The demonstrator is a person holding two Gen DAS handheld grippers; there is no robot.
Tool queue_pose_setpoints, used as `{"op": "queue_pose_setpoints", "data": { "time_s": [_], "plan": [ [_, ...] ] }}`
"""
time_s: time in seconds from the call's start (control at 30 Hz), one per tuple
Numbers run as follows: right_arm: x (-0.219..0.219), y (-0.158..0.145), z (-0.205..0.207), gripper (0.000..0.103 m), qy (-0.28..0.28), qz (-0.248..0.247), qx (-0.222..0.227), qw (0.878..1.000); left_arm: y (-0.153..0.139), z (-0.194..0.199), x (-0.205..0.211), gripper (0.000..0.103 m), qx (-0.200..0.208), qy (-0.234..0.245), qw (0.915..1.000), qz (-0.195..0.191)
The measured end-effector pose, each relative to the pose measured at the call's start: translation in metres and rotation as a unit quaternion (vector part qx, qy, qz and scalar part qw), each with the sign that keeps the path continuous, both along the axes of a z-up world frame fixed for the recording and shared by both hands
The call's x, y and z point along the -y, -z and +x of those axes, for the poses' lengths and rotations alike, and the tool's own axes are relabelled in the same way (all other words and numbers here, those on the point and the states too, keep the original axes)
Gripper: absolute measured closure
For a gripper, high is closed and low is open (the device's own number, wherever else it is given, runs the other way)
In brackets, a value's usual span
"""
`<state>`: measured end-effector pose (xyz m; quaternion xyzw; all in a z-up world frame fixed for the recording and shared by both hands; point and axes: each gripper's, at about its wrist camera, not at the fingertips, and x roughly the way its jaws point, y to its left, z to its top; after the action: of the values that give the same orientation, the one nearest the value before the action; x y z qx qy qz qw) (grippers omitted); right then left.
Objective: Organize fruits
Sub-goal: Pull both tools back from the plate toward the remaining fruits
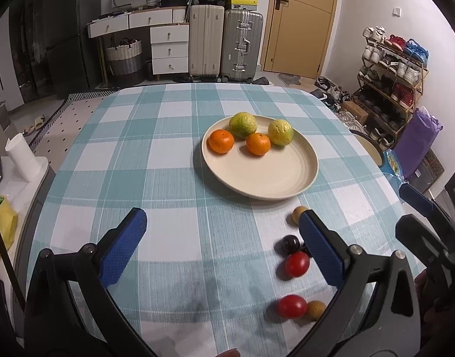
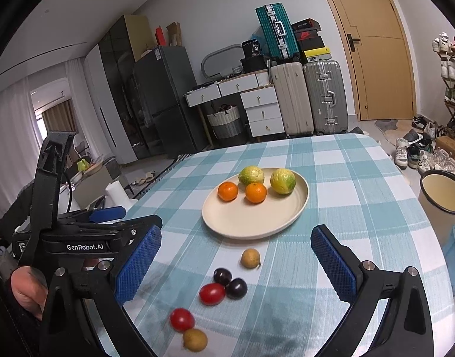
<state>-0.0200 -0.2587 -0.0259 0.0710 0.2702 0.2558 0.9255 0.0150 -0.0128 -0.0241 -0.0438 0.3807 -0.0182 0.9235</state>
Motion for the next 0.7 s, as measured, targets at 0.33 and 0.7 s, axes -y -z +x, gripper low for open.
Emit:
{"op": "queue_pose_setpoints", "data": {
  "time_s": [0.33, 0.7],
  "plan": [
    [-0.006, 0.003, -0.022, 0.000, 0.013, -0.031, 0.002, 0.999, 0.012, -0.021, -0.001, 0.001, -0.014, 0.011, 0.9995, -0.025],
    [-0.004, 0.026, -0.040, 0.000, 0.020, -0.047, -0.042, 0.998, 0.051, -0.033, 0.002, 0.001, -0.069, 0.053, 0.9934, -0.075]
  ]
}}
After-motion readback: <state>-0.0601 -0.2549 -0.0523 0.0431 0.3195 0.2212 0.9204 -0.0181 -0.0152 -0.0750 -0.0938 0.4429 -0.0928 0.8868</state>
